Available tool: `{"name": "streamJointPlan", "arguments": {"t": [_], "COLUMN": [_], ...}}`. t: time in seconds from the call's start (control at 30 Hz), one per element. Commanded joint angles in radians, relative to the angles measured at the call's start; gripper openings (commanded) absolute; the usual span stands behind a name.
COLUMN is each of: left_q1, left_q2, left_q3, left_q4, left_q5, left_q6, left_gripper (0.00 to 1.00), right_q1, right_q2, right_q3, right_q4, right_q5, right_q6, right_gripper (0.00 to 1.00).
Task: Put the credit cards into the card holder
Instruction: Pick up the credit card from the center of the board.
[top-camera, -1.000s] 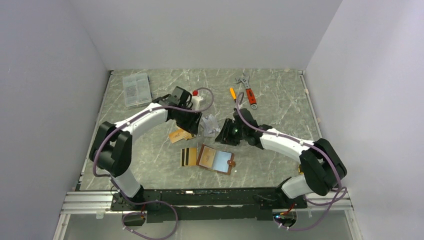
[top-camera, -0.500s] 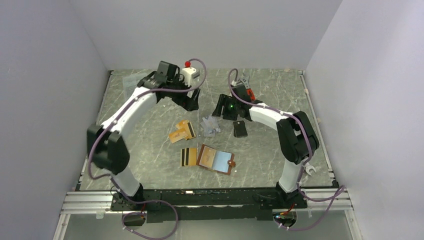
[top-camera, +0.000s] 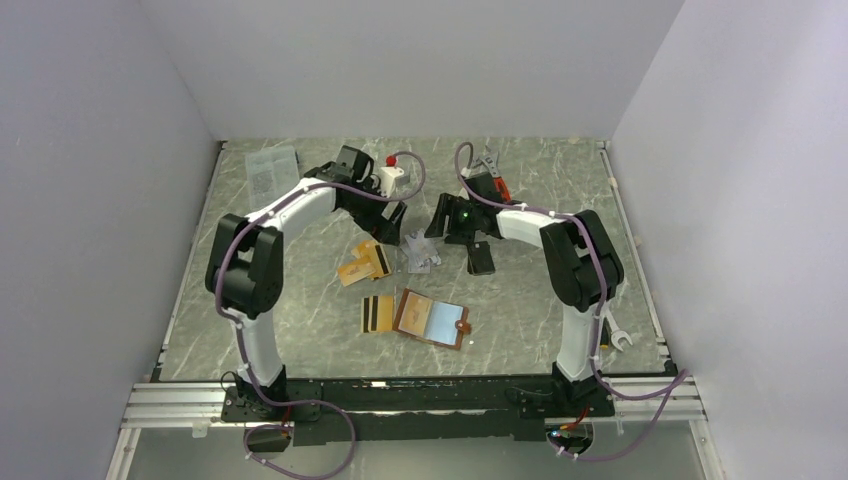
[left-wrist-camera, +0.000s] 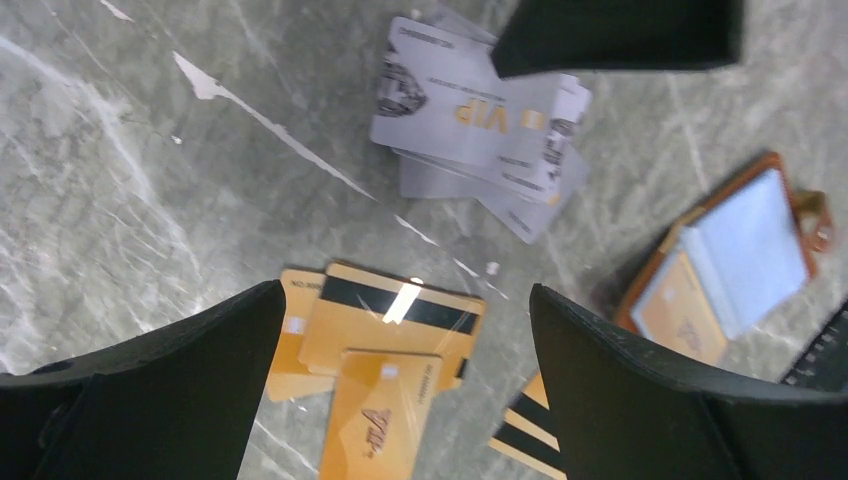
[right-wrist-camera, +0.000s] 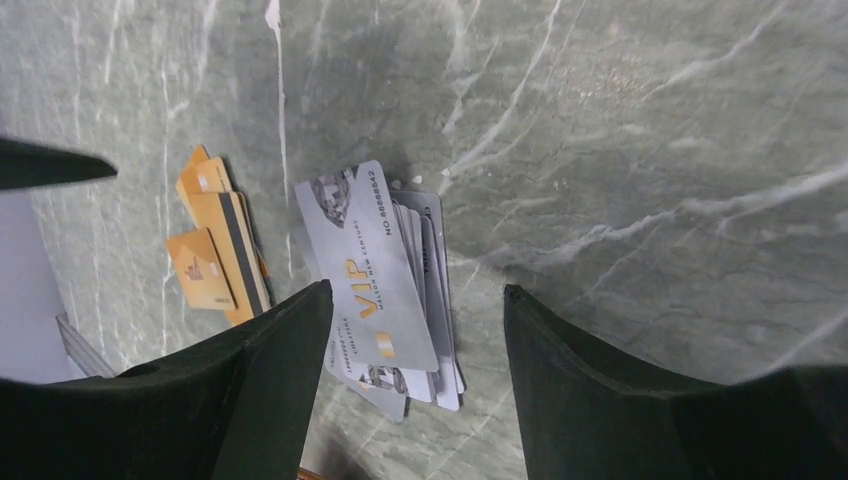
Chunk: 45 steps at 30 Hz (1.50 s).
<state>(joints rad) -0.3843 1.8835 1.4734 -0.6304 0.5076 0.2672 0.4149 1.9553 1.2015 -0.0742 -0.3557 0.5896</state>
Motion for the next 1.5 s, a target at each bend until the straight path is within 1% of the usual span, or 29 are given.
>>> {"name": "streamJointPlan", "arguments": {"t": [0.0, 0.2, 0.3, 0.53, 0.7, 0.97, 1.2, 1.47], "left_q1": [-0.007, -0.051, -0.081, -0.109, -0.133, -0.153, -0.168, -0.187], "left_q2": [0.028, 0.113, 0.132, 0.19, 0.212, 0.247, 0.269, 0.292], "left_q3": [0.039, 0.094, 0.094, 0.132, 0.13, 0.147, 0.171, 0.175], "left_q4": [0.14, 0.143, 0.165, 0.157, 0.16, 0.148, 0.132, 0.124], "left_q5": [-0.079, -0.194, -0.257, -0.29, -0.327, -0.369, -0.381, -0.381], "left_q6": [-0.014, -0.019, -0.004, 0.013, 0.027, 0.029, 0.034, 0.033], "left_gripper": [0.99, 1.0, 0.99, 0.99, 0.99, 0.99, 0.99, 0.99], "right_q1": [-0.002, -0.004, -0.006, -0.017, -0.024, -0.04, -0.043, -0.05], "right_q2": [0.021, 0.051, 0.053, 0.047, 0.037, 0.027, 0.018, 0.001], "right_q3": [0.044, 0.044, 0.024, -0.052, -0.109, -0.199, -0.233, -0.236], "right_q4": [0.046, 0.06, 0.069, 0.152, 0.207, 0.309, 0.358, 0.352], "right_q5": [-0.053, -0.06, -0.057, -0.085, -0.108, -0.162, -0.183, -0.183], "right_q6": [-0.019, -0.005, 0.003, 0.053, 0.096, 0.162, 0.197, 0.191], "right_gripper": [0.66, 0.64, 0.62, 0.55, 0.51, 0.46, 0.42, 0.29]}}
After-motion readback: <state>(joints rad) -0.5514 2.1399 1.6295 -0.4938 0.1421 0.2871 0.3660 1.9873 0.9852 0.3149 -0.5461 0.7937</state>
